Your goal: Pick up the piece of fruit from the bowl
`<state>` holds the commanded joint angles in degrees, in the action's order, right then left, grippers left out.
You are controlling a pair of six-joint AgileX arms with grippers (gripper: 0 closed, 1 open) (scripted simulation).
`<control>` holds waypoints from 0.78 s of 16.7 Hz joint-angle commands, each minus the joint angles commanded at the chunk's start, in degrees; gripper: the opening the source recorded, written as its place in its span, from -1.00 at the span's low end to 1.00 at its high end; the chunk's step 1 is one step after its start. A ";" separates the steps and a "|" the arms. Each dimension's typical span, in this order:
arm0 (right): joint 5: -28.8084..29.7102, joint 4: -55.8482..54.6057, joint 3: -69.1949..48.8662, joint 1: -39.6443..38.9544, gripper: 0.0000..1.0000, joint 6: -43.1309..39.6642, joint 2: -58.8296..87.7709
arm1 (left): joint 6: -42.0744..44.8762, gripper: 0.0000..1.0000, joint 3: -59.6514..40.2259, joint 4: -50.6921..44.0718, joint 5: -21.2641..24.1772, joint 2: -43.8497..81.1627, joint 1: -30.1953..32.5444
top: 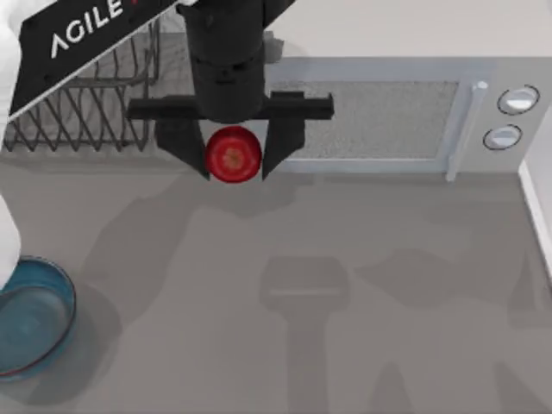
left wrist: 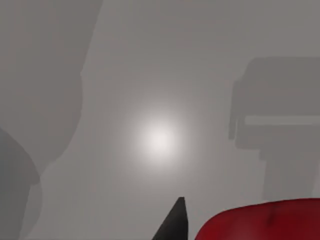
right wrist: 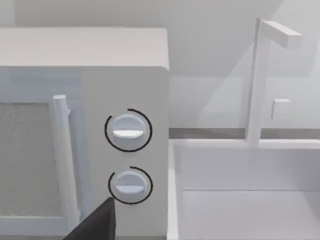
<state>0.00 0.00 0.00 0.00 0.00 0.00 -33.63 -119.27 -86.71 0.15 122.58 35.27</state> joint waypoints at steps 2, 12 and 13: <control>0.00 0.00 0.00 0.00 1.00 0.00 0.00 | -0.11 -1.00 -0.05 0.07 -0.01 0.09 0.12; 0.00 0.00 0.00 0.00 1.00 0.00 0.00 | 0.09 -1.00 15.59 16.49 0.03 0.56 -0.10; 0.00 0.00 0.00 0.00 1.00 0.00 0.00 | 0.08 -1.00 18.35 19.32 0.02 0.73 -0.09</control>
<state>0.00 0.00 0.00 0.00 0.00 0.00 -33.55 -100.92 -67.39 0.17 123.30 35.19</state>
